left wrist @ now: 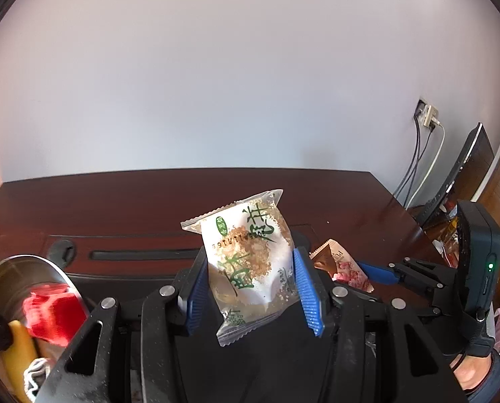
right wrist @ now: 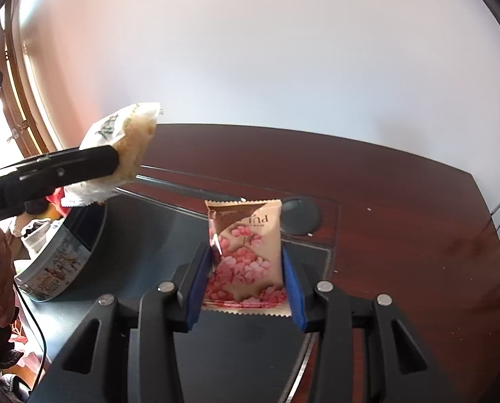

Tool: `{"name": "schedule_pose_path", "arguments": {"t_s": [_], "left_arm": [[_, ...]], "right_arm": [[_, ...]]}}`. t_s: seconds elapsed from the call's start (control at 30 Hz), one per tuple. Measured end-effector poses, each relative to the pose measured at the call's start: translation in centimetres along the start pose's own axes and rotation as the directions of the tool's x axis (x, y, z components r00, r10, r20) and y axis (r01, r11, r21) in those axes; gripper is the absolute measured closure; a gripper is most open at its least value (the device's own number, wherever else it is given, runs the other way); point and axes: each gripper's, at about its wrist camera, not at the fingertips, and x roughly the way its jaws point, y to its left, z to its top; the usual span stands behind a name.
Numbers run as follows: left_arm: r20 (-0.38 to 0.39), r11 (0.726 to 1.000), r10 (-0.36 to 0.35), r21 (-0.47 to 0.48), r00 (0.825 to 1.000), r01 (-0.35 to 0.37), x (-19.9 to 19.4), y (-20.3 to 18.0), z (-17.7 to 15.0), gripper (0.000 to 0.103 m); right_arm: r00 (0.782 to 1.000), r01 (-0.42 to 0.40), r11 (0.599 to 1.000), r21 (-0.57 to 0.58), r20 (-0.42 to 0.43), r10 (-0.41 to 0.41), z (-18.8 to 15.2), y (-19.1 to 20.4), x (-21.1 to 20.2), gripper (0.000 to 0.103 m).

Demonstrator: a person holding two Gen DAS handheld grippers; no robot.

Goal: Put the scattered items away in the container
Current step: 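Carry the bread packet in the left gripper and pink packet in the right over the bin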

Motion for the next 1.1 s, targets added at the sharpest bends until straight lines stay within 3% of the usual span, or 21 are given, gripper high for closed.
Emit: {"name": "schedule_pose_path", "arguments": {"t_s": [0.47,0.73,1.1], "left_arm": [[0.057,0.998,0.057,-0.042,0.997,-0.055,-4.7,3.4,-1.0,0.052],[0.084,0.993,0.1,-0.071,0.991,-0.094,-7.1,6.0,-1.7,0.052],[0.094,0.977,0.177,-0.134,0.98,-0.164,-9.5,9.7,-3.6,0.052]], "right_arm": [[0.998,-0.022,0.999,-0.049,0.051,0.024,1.7,6.4,-0.2,0.061],[0.996,-0.061,0.995,-0.077,0.062,0.066,2.9,8.4,-1.0,0.061],[0.988,-0.134,0.981,-0.138,0.056,0.143,3.7,14.3,0.6,0.061]]}}
